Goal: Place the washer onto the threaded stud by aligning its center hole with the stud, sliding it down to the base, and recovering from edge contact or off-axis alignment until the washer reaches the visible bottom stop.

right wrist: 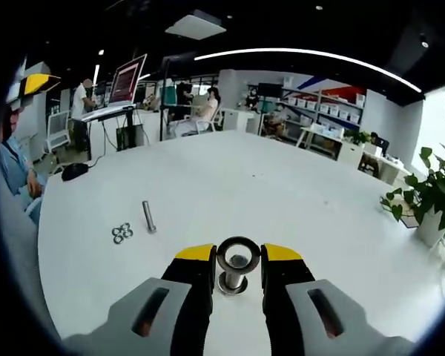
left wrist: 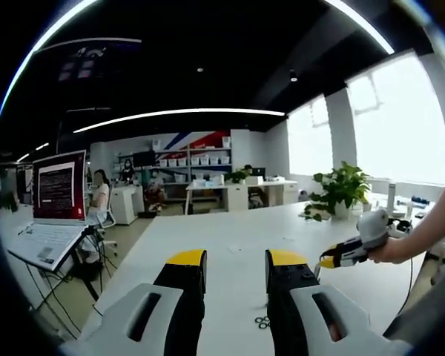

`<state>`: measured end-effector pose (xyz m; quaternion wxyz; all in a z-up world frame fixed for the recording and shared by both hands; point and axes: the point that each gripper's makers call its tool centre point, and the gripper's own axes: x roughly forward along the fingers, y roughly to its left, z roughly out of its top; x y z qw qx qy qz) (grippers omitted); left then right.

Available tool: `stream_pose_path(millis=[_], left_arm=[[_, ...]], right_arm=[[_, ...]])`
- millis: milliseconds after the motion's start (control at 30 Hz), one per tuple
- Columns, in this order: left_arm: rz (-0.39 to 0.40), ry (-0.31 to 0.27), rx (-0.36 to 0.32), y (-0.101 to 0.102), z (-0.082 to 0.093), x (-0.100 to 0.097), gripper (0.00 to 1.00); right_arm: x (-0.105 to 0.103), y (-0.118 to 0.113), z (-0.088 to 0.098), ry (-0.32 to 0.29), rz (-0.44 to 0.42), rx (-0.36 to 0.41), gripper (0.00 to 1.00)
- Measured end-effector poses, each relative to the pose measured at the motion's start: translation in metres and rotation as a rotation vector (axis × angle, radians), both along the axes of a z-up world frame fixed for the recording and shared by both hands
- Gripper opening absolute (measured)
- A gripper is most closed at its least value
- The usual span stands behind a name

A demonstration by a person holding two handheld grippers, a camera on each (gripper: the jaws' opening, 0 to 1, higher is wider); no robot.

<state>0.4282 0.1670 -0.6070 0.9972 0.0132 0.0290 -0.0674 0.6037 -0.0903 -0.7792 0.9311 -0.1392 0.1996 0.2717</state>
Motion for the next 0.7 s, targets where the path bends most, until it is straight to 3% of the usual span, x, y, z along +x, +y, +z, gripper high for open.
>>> stream_pose_path(millis=[700], left_arm=[[0.005,0.001,-0.004,0.009,0.000,-0.002,0.30]], right_arm=[[0.001,0.002,-0.015,0.075,0.010,-0.059,0.25]])
